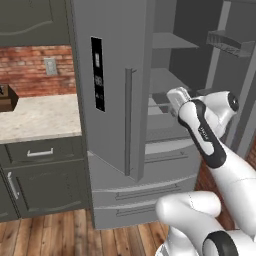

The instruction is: Place one of the steaks on the plate and the other in the bowl. Then place the bowl in the fridge.

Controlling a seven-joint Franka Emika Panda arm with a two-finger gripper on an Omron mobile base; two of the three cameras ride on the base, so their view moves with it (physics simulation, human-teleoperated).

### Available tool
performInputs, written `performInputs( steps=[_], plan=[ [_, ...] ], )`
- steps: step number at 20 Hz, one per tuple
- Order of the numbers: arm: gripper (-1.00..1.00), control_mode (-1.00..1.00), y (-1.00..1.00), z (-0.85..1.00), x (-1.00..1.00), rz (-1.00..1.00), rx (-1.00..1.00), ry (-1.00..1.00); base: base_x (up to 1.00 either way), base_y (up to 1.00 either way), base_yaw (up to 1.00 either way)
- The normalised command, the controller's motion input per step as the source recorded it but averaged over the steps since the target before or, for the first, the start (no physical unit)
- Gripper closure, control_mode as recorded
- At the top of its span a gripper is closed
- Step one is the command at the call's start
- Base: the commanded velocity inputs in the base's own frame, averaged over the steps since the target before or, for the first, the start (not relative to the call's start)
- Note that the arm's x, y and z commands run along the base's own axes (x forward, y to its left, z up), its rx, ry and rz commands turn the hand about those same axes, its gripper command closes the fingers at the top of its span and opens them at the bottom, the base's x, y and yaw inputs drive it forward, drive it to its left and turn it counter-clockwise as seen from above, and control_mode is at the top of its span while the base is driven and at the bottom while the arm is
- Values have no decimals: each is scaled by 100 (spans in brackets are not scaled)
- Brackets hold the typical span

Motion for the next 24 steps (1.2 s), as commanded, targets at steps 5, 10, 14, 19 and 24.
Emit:
performInputs(
  steps=[5, 10, 14, 19, 24],
  plan=[
    [100, -100, 2, -1, 62, 0, 15, 0, 0, 0, 0],
    [100, -100, 1, -13, 58, 0, 11, 1, 0, 0, 0],
    [100, -100, 5, -24, 55, 0, 10, 2, 0, 0, 0],
    [100, -100, 8, -24, 47, 0, 9, 0, 0, 0, 0],
    [100, -100, 15, -20, 36, 0, 8, 0, 0, 0, 0]
  ],
)
